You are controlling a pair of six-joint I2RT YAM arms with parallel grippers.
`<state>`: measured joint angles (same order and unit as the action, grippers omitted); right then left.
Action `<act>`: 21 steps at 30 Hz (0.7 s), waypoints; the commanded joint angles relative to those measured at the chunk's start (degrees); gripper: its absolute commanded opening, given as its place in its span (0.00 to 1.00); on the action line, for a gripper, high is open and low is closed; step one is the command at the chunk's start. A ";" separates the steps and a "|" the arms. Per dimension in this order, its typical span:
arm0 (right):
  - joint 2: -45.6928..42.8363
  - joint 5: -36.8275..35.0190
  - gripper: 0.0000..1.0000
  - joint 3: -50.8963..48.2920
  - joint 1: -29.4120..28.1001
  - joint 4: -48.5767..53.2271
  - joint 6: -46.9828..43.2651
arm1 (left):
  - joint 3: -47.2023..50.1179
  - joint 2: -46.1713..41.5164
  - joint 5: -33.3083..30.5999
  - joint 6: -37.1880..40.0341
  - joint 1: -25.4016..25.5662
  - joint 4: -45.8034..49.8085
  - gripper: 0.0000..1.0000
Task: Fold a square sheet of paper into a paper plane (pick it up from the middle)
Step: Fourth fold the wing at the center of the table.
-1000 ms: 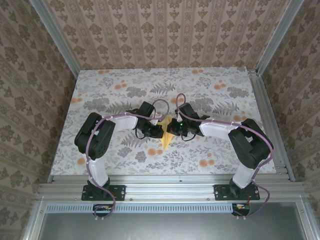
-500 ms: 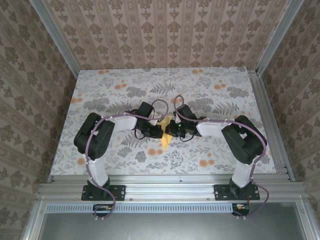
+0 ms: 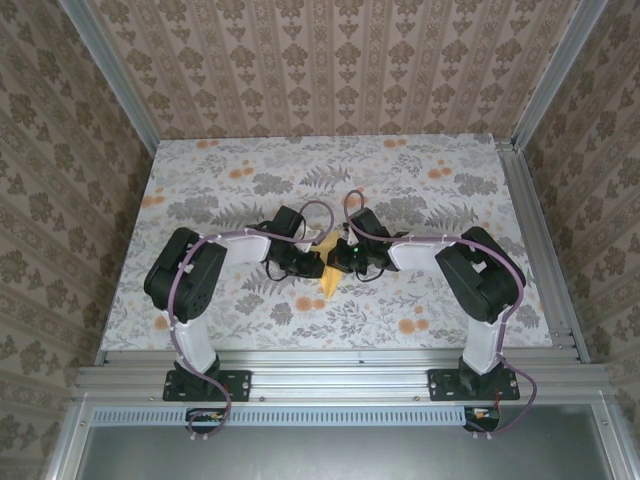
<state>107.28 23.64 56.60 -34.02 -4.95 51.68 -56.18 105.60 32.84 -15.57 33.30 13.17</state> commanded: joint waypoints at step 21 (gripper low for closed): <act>-4.28 -2.33 0.00 -2.07 0.37 5.24 -2.58 | -0.13 -2.97 1.19 -1.63 -1.13 2.48 0.11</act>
<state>105.03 22.83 55.22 -34.00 -2.90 50.72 -55.90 105.14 33.87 -16.49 32.84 13.56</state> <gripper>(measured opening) 0.068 0.106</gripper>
